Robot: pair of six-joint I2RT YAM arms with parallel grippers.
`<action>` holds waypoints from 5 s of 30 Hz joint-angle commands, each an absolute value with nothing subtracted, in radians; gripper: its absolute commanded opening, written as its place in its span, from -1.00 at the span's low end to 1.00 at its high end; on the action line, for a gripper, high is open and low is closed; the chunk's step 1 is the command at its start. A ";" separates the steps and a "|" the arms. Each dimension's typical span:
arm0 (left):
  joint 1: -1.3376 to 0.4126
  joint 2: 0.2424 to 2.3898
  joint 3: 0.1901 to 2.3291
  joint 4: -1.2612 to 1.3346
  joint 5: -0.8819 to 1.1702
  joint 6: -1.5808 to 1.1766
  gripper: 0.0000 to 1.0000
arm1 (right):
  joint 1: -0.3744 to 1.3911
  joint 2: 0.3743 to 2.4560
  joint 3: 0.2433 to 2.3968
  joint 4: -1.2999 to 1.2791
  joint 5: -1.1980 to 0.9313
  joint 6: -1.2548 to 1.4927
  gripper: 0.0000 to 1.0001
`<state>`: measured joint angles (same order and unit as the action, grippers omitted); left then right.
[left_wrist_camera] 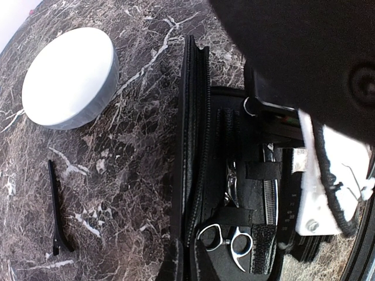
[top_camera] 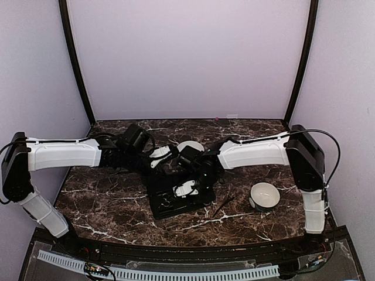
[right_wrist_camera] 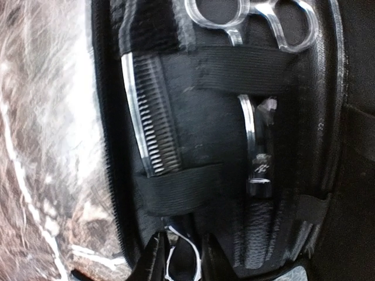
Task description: Sort the hair-cutting tools
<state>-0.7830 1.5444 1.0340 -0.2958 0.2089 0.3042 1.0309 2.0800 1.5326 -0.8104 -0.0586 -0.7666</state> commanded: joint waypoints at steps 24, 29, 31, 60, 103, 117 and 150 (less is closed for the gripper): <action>-0.800 1.581 1.054 -0.334 0.265 0.313 -1.00 | 1.070 2.081 1.569 -0.789 -0.125 -0.639 -0.46; -0.800 1.579 1.055 -0.334 0.263 0.311 -1.00 | 1.045 2.001 1.550 -0.847 -0.185 -0.623 -0.42; -0.800 1.579 1.056 -0.334 0.264 0.312 -1.00 | 1.037 1.967 1.515 -0.838 -0.181 -0.624 -0.41; -0.799 1.595 1.062 -0.342 0.270 0.314 -1.00 | 1.022 2.054 1.460 -0.677 -0.089 -0.546 -0.46; -0.864 1.554 1.091 -0.380 0.298 0.351 -1.00 | 0.922 1.723 1.309 -0.826 -0.269 -0.551 -0.24; -0.972 1.519 1.108 -0.375 0.358 0.330 -1.00 | 0.515 1.440 1.049 -0.643 -0.297 -0.546 -0.26; -0.904 1.499 1.378 -0.522 -0.543 0.105 0.98 | 0.515 1.335 1.100 -0.688 -0.287 -0.544 -0.27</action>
